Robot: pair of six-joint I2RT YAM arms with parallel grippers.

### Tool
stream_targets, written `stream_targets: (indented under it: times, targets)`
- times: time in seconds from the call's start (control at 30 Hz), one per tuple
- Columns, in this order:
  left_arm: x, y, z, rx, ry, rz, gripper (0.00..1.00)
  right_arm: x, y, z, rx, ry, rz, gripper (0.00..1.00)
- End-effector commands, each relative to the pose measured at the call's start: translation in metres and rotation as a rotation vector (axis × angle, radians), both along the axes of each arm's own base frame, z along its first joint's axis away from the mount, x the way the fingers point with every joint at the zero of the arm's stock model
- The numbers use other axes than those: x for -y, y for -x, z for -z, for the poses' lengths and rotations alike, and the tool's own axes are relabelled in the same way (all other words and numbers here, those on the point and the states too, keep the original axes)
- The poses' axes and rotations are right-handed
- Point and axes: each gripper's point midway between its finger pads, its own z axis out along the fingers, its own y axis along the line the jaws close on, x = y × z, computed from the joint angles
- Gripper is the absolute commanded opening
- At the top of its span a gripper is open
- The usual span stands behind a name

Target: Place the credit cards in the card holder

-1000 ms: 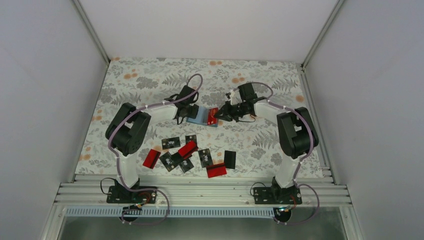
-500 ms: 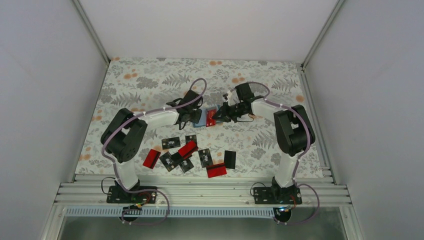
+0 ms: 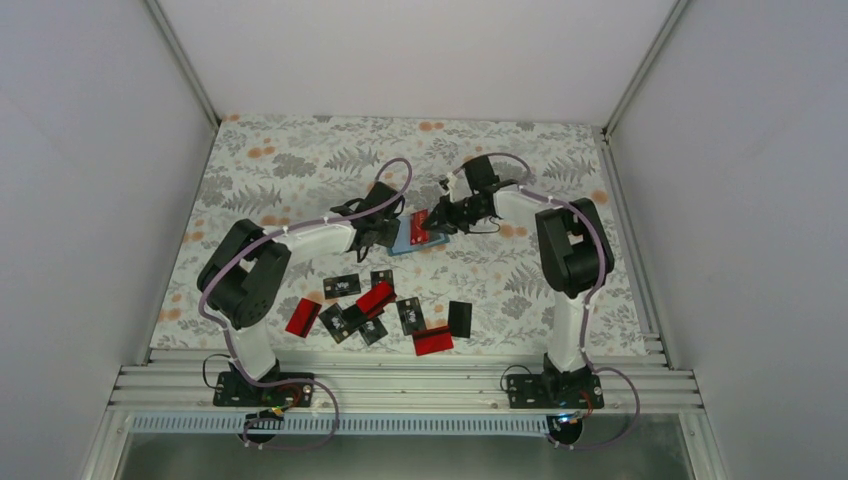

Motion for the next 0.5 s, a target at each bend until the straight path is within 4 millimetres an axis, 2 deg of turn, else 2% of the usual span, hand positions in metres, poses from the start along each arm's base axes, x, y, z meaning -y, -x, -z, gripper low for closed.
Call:
stream_targets:
  times: [0.0,0.2,0.47]
  targets:
    - [-0.011,-0.003,0.001,0.016,-0.025,-0.045,0.03,-0.003,-0.017,-0.004,0.075,-0.005,-0.019,0.04]
    - [-0.013,-0.007,0.005,0.01,-0.048,-0.05,0.03,0.012,-0.033,-0.002,0.108,0.013,0.017,0.04]
    - [-0.013,-0.009,0.012,-0.002,-0.055,-0.051,0.03,0.014,-0.034,0.009,0.118,0.013,0.017,0.04]
